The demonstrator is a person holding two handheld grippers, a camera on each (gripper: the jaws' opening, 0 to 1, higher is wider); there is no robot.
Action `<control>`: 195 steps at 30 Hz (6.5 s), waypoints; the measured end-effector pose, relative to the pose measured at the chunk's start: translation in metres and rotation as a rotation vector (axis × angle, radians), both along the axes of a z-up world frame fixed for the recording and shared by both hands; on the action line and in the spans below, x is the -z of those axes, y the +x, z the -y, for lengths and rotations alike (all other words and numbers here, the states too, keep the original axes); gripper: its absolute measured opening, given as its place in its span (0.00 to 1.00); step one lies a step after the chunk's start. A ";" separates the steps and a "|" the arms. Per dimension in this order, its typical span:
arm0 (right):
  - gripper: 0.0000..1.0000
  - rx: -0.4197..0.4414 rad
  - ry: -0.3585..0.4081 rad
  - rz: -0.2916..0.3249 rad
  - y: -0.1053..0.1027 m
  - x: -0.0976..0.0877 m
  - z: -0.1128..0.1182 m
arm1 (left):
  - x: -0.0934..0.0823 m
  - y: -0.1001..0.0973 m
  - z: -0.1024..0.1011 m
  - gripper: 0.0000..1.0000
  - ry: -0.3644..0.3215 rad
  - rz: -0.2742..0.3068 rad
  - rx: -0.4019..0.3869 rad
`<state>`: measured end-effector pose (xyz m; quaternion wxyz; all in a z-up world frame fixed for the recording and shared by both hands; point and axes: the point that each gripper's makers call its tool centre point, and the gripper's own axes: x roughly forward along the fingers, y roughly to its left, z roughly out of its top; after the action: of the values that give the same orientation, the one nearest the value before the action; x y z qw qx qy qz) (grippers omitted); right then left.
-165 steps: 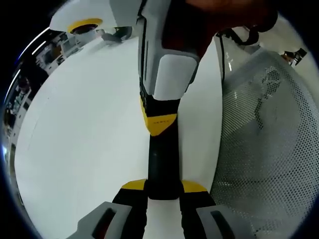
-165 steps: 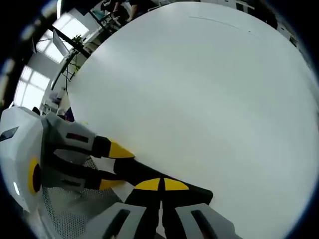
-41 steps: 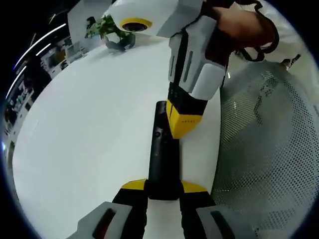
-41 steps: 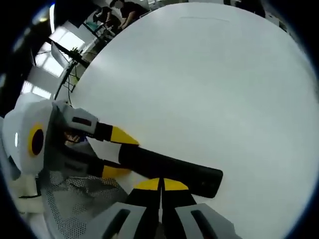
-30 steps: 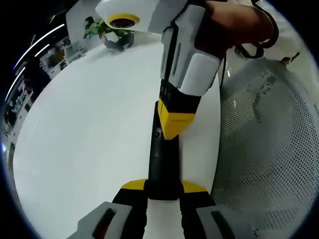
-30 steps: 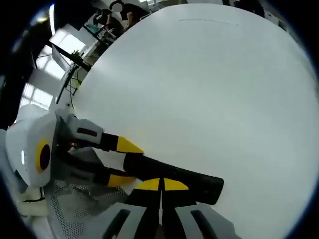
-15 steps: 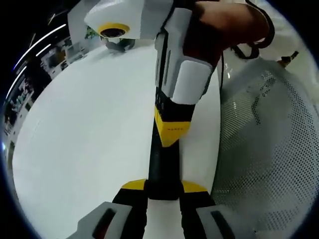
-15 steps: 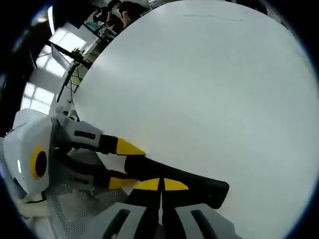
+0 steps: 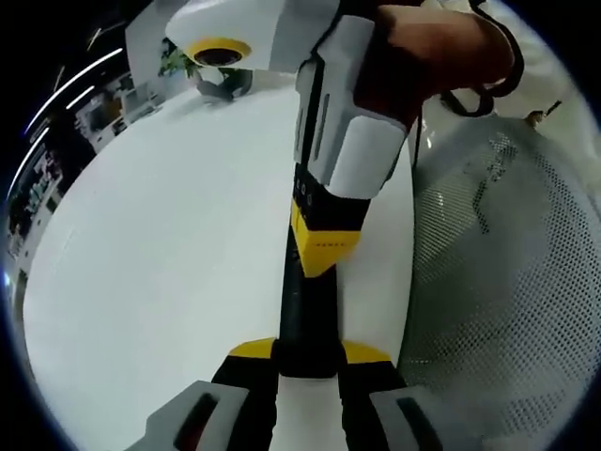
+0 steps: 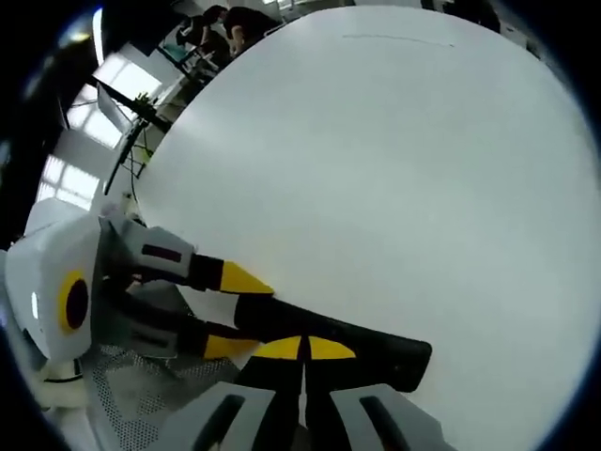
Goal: Press the specified remote control buttons in sequence, fully releasing each button before pressing the next.
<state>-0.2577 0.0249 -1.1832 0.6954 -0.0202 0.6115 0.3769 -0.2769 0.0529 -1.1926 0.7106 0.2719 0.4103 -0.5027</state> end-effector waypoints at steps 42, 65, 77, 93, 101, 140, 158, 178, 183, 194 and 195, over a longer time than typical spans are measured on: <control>0.00 0.077 0.081 -0.028 -0.007 -0.003 -0.005 | 0.001 0.000 0.001 0.24 0.046 0.004 0.037; 0.14 0.316 0.420 0.529 0.051 -0.148 0.037 | 0.002 0.000 0.002 0.24 0.030 0.017 0.030; 0.32 0.313 0.428 0.809 0.039 -0.217 0.067 | 0.002 0.000 0.002 0.23 0.067 0.013 0.017; 0.86 0.409 0.334 0.962 0.026 -0.229 0.105 | -0.005 0.013 0.010 0.23 0.059 0.053 0.078; 0.99 0.445 0.246 0.964 0.019 -0.214 0.122 | -0.012 0.040 0.006 0.23 0.062 0.062 0.110; 0.99 0.537 0.113 0.896 0.024 -0.200 0.149 | -0.016 0.195 -0.008 0.23 0.149 0.115 0.261; 0.99 0.552 0.048 0.855 0.035 -0.182 0.157 | -0.005 0.267 -0.028 0.23 0.201 0.102 0.232; 0.99 0.537 0.090 0.847 0.044 -0.182 0.146 | 0.002 0.290 -0.034 0.25 0.234 0.063 0.254; 0.99 0.544 0.145 0.846 0.043 -0.188 0.139 | -0.001 0.298 -0.039 0.30 0.234 0.127 0.079; 0.99 0.559 0.200 0.870 0.036 -0.201 0.138 | -0.014 0.294 -0.060 0.57 0.221 0.156 -0.164; 0.99 0.561 0.205 0.862 0.033 -0.199 0.138 | -0.018 0.295 -0.061 0.58 0.216 0.169 -0.177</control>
<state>-0.2244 -0.1135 -0.9839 0.9566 0.0591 0.2117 0.1915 0.0179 0.1140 -1.1746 0.7510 0.3507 0.4229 -0.3664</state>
